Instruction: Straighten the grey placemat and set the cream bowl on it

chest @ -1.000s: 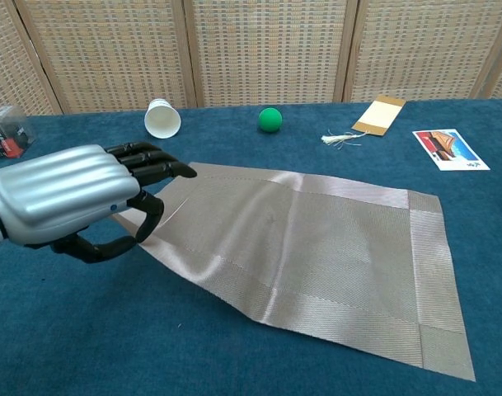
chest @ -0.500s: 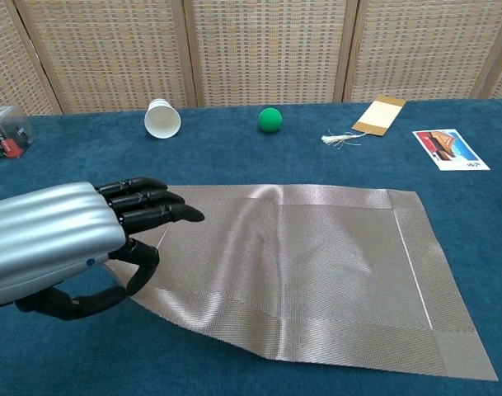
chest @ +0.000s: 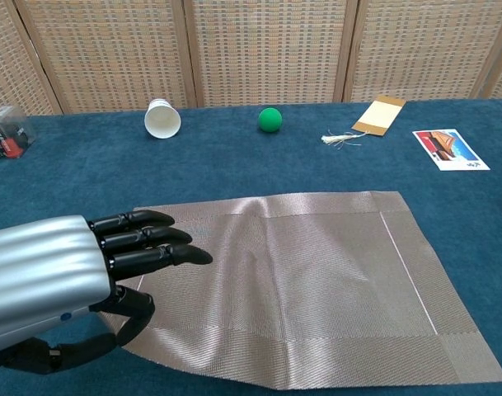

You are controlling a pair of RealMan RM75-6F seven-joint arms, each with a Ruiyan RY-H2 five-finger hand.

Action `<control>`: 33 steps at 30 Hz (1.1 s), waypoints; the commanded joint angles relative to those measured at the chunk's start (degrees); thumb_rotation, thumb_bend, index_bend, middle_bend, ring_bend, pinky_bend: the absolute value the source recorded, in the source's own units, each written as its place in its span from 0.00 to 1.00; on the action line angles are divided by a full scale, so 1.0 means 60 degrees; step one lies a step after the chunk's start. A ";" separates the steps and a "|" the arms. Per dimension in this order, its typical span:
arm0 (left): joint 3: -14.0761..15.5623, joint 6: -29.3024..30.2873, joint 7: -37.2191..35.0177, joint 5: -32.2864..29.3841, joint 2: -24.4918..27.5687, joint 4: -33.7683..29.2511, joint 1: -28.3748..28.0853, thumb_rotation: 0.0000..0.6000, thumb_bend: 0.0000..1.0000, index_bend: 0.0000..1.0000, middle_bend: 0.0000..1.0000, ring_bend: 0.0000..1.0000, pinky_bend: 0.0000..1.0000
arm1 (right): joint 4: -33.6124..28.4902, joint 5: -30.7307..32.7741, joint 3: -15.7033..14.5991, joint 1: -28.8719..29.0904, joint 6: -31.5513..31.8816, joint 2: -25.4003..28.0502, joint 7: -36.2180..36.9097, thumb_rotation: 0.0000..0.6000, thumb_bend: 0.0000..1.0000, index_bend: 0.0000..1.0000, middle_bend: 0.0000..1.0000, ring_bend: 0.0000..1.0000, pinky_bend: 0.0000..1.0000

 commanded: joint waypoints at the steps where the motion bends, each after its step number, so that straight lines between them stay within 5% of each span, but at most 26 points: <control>1: 0.0035 -0.0070 -0.0121 0.0013 0.0080 -0.0032 0.0037 1.00 0.44 0.63 0.00 0.00 0.00 | -0.0014 -0.0003 -0.0001 -0.0004 0.0007 0.0008 0.0009 1.00 0.20 0.09 0.00 0.00 0.00; 4: 0.0053 -0.0170 -0.0267 -0.0041 0.0198 -0.0077 0.0063 1.00 0.30 0.30 0.00 0.00 0.00 | -0.0034 -0.0012 -0.0008 -0.0009 0.0015 0.0021 0.0003 1.00 0.20 0.09 0.00 0.00 0.00; 7: 0.0047 -0.0167 -0.0411 -0.0076 0.0300 -0.0088 0.0153 1.00 0.19 0.12 0.00 0.00 0.00 | -0.0070 -0.0038 -0.0024 -0.0010 0.0022 0.0034 -0.0009 1.00 0.20 0.09 0.00 0.00 0.00; 11: 0.0129 0.0279 -0.1040 -0.0038 0.0360 -0.0110 0.0501 1.00 0.11 0.09 0.00 0.00 0.00 | -0.0133 -0.0155 -0.0103 -0.0006 0.0044 0.0029 -0.0118 1.00 0.20 0.09 0.00 0.00 0.00; 22: -0.0517 0.2453 -0.1922 -0.0723 0.0653 0.0182 0.1935 1.00 0.11 0.09 0.00 0.00 0.00 | -0.0461 -0.0117 -0.0372 0.0031 -0.0408 0.0277 -0.0804 1.00 0.20 0.09 0.00 0.00 0.00; 33: -0.1540 0.3669 -0.2585 -0.2068 0.1396 0.0254 0.2883 1.00 0.11 0.11 0.00 0.00 0.00 | -0.0560 0.0617 -0.0383 0.0466 -0.1407 0.0080 -0.2638 1.00 0.20 0.32 0.02 0.00 0.00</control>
